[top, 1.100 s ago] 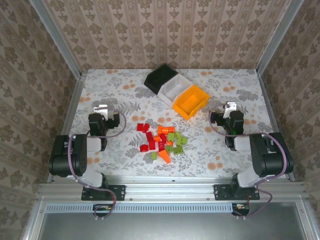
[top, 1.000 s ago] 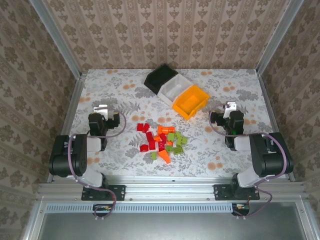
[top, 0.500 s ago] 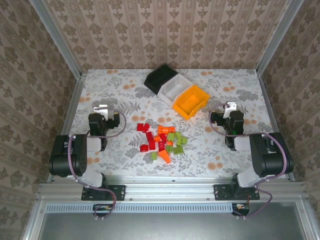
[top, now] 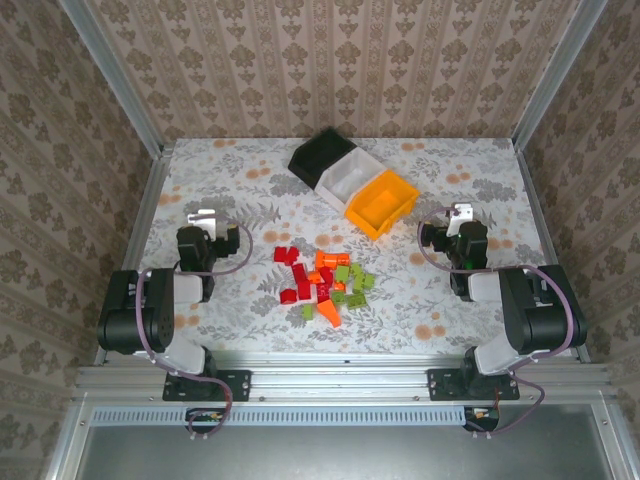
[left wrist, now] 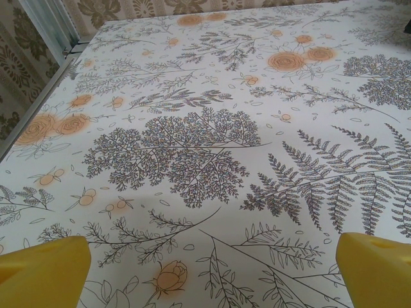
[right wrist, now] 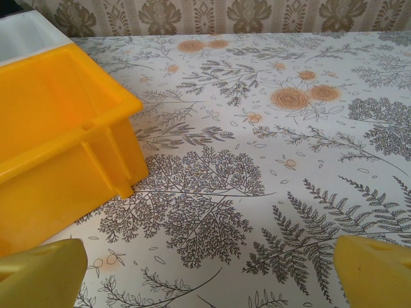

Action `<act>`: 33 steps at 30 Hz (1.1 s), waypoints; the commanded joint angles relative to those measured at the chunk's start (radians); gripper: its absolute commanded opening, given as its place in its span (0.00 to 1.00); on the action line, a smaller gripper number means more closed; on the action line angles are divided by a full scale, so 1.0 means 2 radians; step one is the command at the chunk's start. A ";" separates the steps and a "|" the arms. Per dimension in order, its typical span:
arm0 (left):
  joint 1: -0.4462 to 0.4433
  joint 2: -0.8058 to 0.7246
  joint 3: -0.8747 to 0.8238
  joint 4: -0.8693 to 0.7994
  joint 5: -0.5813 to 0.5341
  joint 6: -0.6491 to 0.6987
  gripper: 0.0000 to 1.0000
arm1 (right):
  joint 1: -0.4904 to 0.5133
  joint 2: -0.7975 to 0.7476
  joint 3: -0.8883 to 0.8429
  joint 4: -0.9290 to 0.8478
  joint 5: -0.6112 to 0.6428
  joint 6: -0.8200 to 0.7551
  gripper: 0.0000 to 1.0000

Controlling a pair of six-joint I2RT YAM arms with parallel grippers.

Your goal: Sort the legos into containers by color

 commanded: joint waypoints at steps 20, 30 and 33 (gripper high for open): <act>-0.104 -0.274 0.206 -0.323 -0.093 -0.082 1.00 | 0.113 -0.201 0.279 -0.490 0.113 0.085 1.00; -0.019 -0.248 0.298 -0.467 0.021 -0.402 1.00 | 0.059 -0.169 0.278 -0.490 0.031 0.225 0.83; -0.022 -0.190 0.342 -0.513 0.021 -0.426 1.00 | 0.059 -0.145 0.289 -0.522 0.063 0.250 0.80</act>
